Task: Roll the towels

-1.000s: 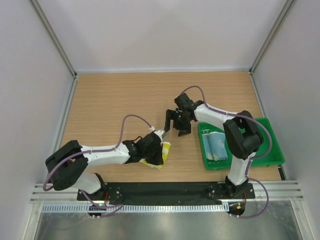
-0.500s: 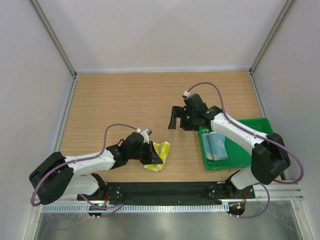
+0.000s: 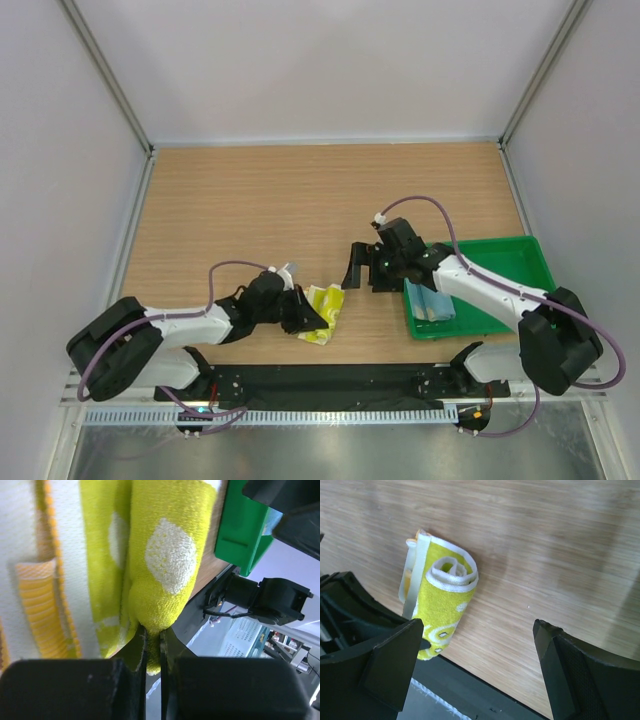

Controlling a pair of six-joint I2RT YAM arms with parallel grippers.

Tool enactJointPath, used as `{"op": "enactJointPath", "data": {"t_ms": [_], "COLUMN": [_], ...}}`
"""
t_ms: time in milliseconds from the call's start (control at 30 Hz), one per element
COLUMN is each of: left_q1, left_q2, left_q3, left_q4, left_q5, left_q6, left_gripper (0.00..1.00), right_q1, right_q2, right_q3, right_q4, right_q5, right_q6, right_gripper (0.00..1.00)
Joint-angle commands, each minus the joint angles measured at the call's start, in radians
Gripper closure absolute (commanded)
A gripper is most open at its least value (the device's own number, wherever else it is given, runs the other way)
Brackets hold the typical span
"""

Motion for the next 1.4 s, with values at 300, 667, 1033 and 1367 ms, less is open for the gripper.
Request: {"op": "enactJointPath", "data": {"t_ms": [300,667,1033,1367], "left_q1": [0.003,0.003,0.003,-0.021], "left_q2": [0.073,0.127,0.193,0.13], "left_q3": [-0.126,-0.116,-0.09,0.06], "left_q4": [0.197,0.186,0.195,-0.155], "left_q5": [-0.034,0.002,0.053,-0.034], "left_q6": [-0.139,-0.159,-0.152,-0.006], "left_gripper": [1.0,1.0,1.0,0.8], "right_q1": [0.043,0.108,0.124,0.128], "right_q2": [-0.06,0.052,0.209,0.152], "right_q3": [-0.156,-0.271,-0.317,-0.293], "right_q4": [0.213,0.583,0.764,0.628], "right_q5": [-0.094,-0.168,-0.188,-0.131], "right_q6": [0.058,0.099,0.122,0.106], "right_gripper": [0.01,0.03,0.52,0.83]}}
